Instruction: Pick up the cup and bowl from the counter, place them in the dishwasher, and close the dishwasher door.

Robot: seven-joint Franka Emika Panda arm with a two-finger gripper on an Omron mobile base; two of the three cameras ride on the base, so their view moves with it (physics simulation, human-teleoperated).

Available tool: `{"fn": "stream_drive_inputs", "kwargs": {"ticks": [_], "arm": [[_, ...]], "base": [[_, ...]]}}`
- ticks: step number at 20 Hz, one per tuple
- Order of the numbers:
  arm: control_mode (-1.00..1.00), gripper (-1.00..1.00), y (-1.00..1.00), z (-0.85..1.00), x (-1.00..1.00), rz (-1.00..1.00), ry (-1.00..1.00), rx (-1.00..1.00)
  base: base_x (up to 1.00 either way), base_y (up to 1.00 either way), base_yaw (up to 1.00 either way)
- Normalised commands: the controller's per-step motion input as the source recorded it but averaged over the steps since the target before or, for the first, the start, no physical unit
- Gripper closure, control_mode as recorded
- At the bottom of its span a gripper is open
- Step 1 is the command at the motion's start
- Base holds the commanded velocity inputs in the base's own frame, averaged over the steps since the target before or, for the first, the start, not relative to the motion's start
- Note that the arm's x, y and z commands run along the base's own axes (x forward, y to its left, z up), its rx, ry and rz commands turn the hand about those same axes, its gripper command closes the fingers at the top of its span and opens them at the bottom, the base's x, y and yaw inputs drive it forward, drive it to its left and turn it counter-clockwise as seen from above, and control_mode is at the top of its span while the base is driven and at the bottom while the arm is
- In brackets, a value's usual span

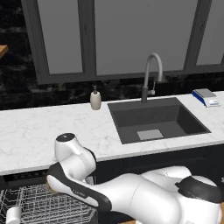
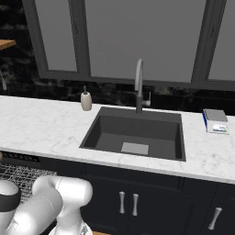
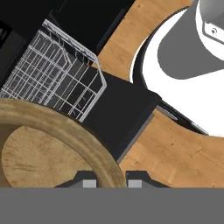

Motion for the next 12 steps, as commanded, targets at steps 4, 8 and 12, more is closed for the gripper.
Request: {"fn": "stream_drive_inputs", "kwargs": {"ticks": [4, 8, 12], "arm": [[-1.00, 1.00, 0.00, -0.44, 0.00, -0.07, 0.00, -0.11], [-1.00, 1.00, 0.00, -0.38, 0.00, 0.00, 0.00, -0.10], [-1.00, 1.00, 0.00, -0.52, 0.02, 0.00, 0.00, -0.16]], "base": [[0.00, 0.00, 0.00], [0.00, 0.00, 0.00], [0.00, 0.00, 0.00]]}}
